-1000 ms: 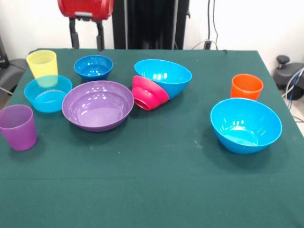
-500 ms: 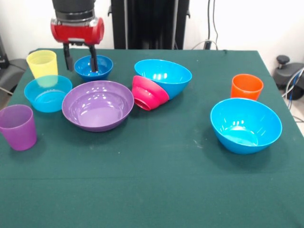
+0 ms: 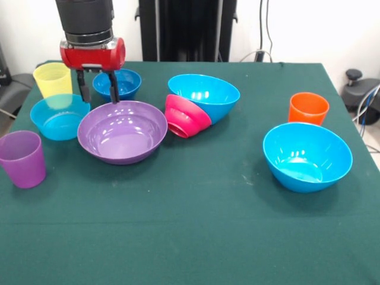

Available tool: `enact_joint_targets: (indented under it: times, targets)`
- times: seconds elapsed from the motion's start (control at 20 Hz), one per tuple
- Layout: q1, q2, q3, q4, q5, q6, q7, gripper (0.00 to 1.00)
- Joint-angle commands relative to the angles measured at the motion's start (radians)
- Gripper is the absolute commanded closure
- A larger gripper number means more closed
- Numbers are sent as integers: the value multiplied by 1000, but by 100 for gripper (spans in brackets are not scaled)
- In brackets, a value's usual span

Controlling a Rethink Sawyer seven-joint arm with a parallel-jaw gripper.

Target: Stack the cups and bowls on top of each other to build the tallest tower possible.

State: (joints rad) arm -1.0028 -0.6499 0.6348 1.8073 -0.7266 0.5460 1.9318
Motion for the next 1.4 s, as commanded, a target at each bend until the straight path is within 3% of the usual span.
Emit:
enact_joint_targets:
  times: [0.05,0.45,0.75,1.05,1.4]
  targets:
    - [6,10,59,-41,-73,87,-309,0]
    - [2,-19,77,-30,-57,118,-312,0]
    - [-52,-36,97,-3,-54,129,-348,0]
    - [-96,21,99,-24,-106,108,-379,0]
    - [-85,73,67,-35,-152,88,-374,0]
